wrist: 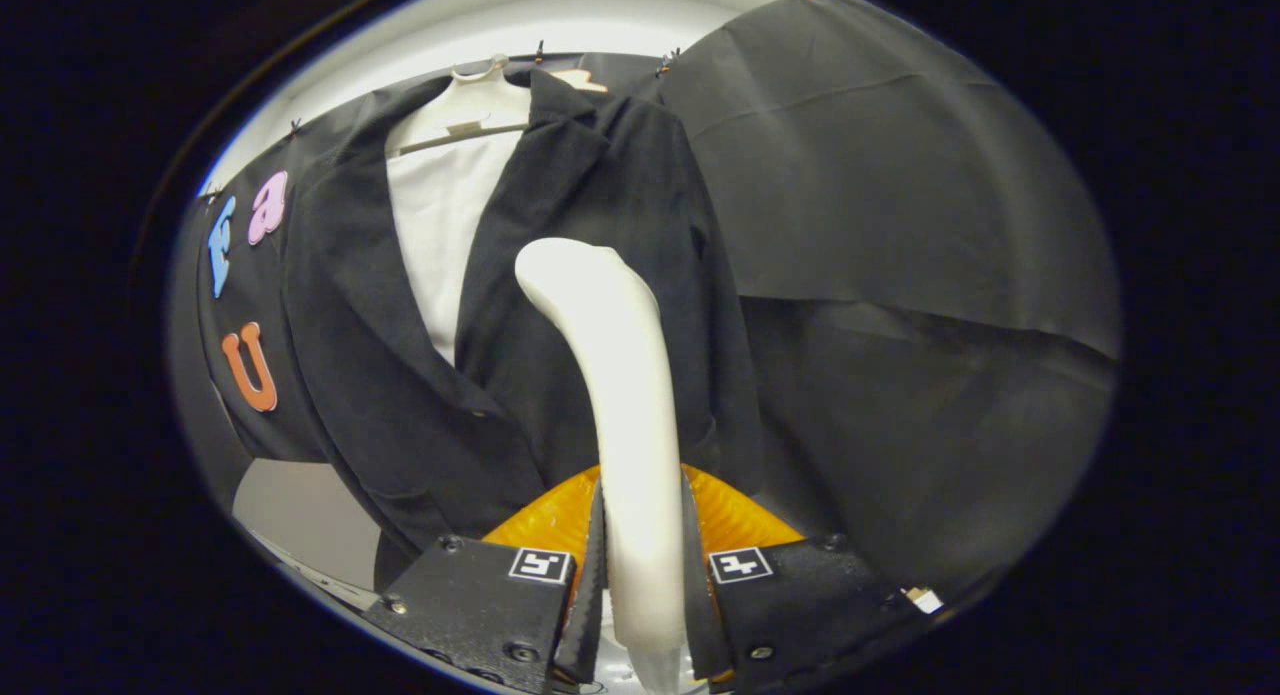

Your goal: Iron the clothes twice with a garment steamer, once on the left side and once on the right side.

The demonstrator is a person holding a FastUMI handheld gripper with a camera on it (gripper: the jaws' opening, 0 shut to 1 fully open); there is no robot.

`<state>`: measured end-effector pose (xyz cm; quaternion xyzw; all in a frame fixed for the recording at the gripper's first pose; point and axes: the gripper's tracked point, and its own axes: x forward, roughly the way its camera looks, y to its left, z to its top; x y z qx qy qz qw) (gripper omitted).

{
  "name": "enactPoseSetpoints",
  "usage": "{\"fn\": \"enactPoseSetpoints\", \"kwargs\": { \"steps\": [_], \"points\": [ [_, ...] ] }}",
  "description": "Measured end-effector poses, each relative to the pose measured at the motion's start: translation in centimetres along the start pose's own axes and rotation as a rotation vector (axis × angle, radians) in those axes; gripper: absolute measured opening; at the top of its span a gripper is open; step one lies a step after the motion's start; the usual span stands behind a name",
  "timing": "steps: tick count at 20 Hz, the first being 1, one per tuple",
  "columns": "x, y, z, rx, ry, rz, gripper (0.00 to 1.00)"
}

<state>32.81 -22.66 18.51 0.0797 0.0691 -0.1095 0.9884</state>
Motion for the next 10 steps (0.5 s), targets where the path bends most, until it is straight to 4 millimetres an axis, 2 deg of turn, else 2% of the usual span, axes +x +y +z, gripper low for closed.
{"fn": "enactPoseSetpoints", "kwargs": {
  "steps": [4, 10],
  "points": [
    [0.0, -0.1, -2.1, -0.019, 0.026, -0.008, 0.37],
    [0.2, 0.9, -5.7, -0.048, 0.078, -0.007, 0.37]
  ]
}}
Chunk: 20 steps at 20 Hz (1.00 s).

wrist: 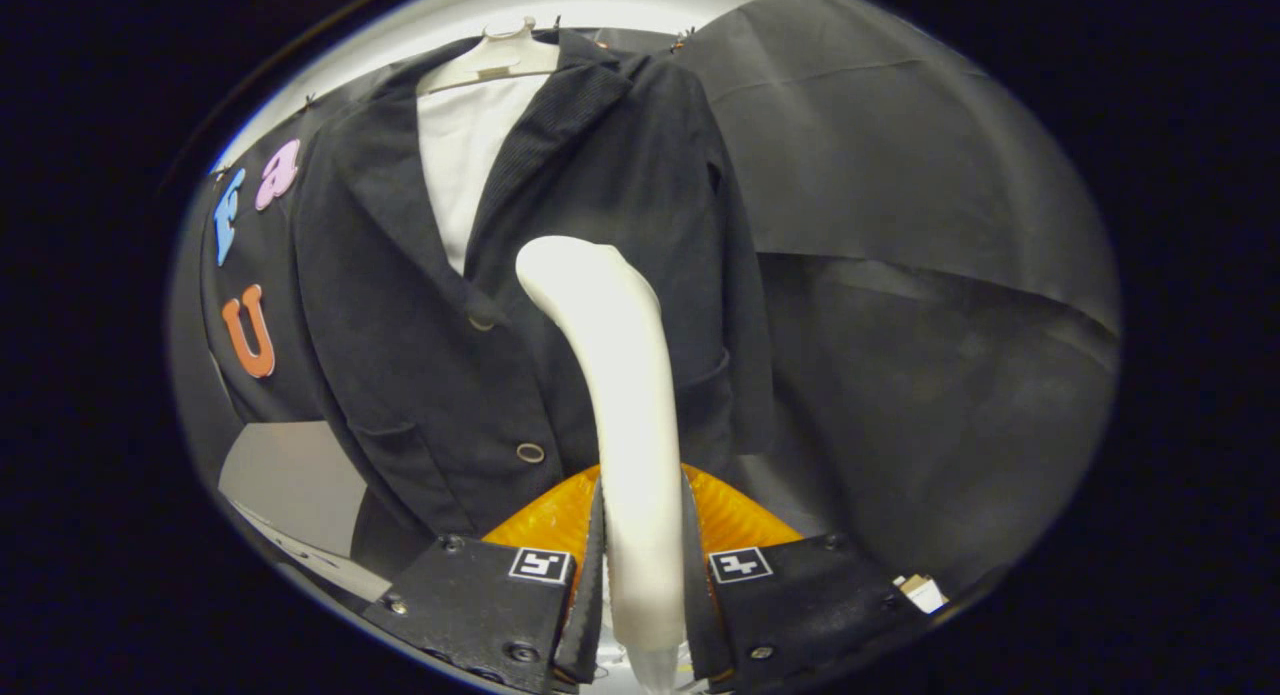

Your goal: Iron the clothes twice with a garment steamer, once on the left side and once on the right side.

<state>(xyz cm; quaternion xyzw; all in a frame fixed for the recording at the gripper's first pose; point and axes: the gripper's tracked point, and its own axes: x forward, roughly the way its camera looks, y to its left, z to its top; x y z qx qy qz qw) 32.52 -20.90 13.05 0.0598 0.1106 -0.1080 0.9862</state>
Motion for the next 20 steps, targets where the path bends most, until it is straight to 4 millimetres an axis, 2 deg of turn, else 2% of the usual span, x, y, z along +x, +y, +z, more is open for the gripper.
{"fn": "enactPoseSetpoints", "kwargs": {
  "steps": [9, 20],
  "points": [
    [1.0, 0.2, -4.2, -0.009, 0.069, 0.0, 0.37],
    [2.0, -0.5, -8.0, -0.01, 0.136, -0.014, 0.37]
  ]
}}
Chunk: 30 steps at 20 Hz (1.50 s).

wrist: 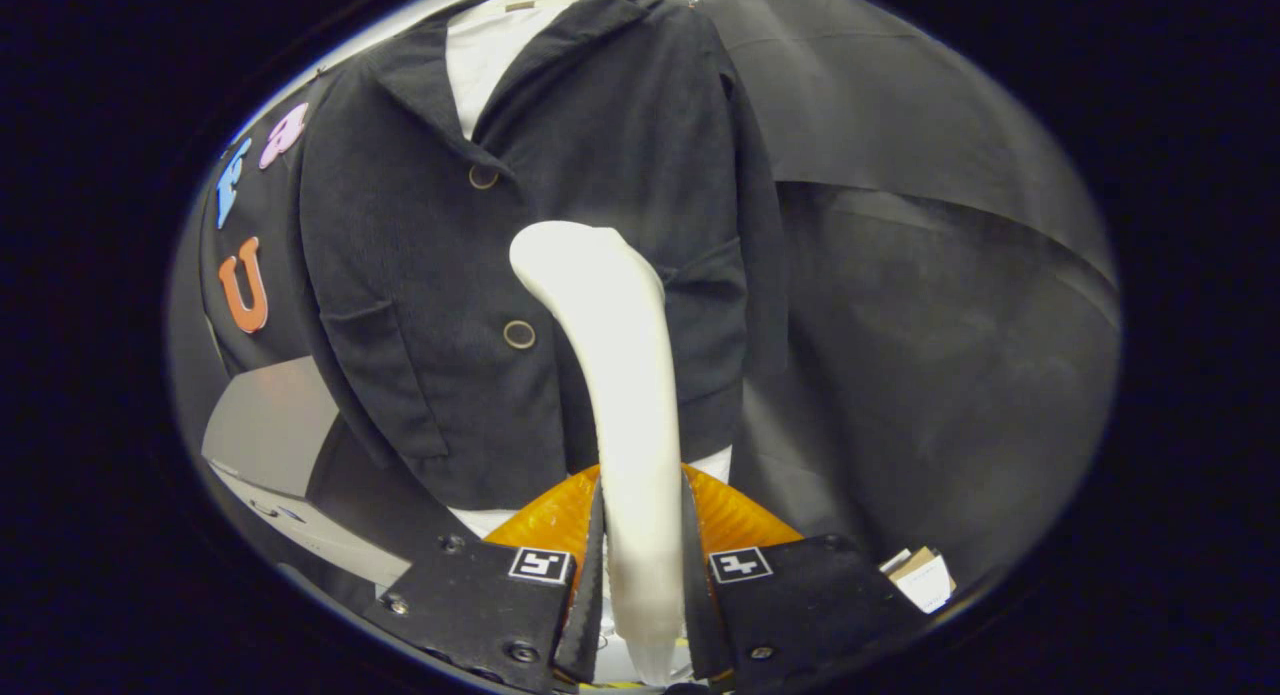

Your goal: Iron the clothes twice with a garment steamer, once on the left side and once on the right side.

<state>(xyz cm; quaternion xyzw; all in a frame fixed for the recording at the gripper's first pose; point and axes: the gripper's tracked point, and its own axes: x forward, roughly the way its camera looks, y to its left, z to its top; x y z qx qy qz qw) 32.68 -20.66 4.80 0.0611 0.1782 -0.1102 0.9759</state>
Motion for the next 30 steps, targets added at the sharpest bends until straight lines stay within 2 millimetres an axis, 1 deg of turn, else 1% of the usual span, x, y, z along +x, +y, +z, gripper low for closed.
{"fn": "enactPoseSetpoints", "kwargs": {
  "steps": [4, 11, 19, 22, 30],
  "points": [
    [1.0, -0.3, -1.6, 0.0, 0.034, -0.007, 0.37],
    [1.8, -1.1, -4.1, 0.002, 0.079, -0.011, 0.37],
    [2.7, -1.2, -7.2, 0.0, 0.136, -0.004, 0.37],
    [2.9, -1.6, -8.3, 0.0, 0.158, -0.001, 0.37],
    [3.4, -1.6, -10.0, -0.001, 0.189, 0.031, 0.37]
  ]
}}
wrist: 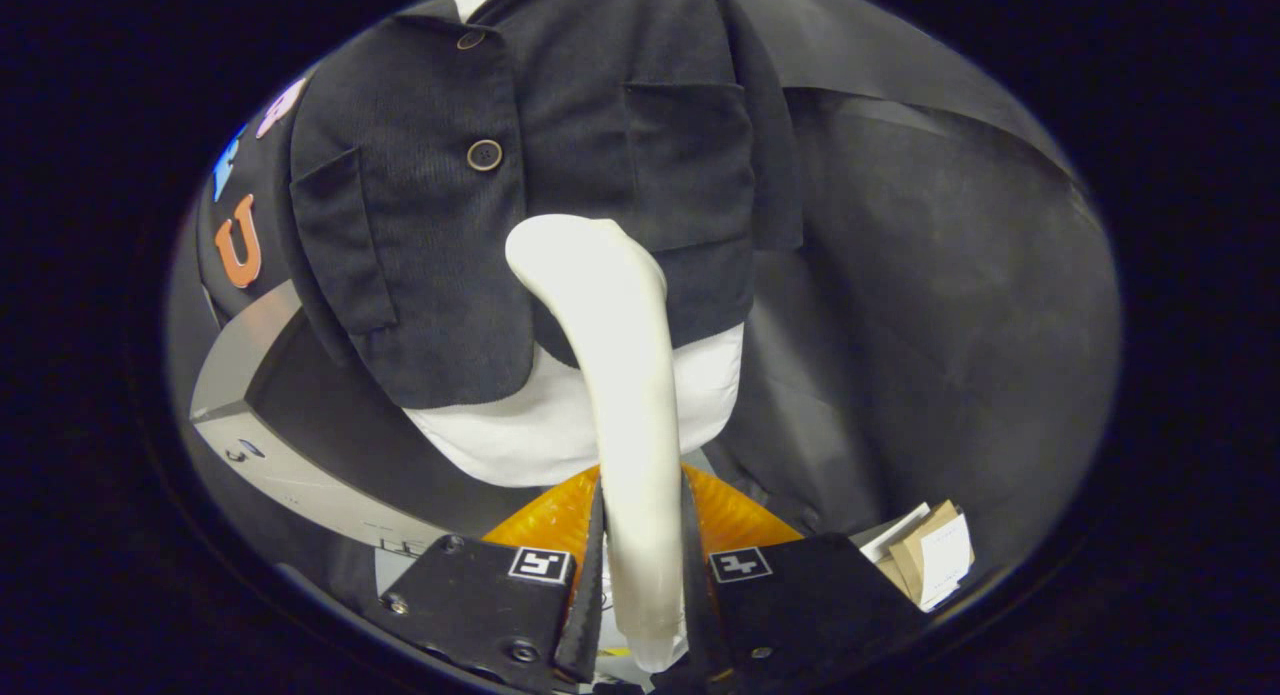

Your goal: Iron the clothes twice with a garment steamer, once on the left side and once on the right side.

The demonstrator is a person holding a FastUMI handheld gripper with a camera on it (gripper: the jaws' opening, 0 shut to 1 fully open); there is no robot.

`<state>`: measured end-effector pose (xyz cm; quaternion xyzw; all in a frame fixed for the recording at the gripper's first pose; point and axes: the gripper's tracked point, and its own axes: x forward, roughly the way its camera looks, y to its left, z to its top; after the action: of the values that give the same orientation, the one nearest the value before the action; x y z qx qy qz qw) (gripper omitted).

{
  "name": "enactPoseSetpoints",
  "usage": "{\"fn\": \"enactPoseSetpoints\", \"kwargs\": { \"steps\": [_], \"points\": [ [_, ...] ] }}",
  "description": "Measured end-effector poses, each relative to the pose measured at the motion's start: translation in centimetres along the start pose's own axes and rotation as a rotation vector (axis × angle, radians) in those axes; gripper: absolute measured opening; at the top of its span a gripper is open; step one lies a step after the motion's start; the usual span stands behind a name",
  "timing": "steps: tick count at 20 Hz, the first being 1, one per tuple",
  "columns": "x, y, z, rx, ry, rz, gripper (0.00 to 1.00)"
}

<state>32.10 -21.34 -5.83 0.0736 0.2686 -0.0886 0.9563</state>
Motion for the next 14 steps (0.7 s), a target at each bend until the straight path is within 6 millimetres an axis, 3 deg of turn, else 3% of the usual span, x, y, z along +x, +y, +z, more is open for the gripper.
{"fn": "enactPoseSetpoints", "kwargs": {
  "steps": [11, 14],
  "points": [
    [0.0, -0.8, -0.5, 0.019, -0.006, 0.134, 0.37],
    [-0.6, -0.8, -1.5, 0.04, -0.019, 0.155, 0.37]
  ]
}}
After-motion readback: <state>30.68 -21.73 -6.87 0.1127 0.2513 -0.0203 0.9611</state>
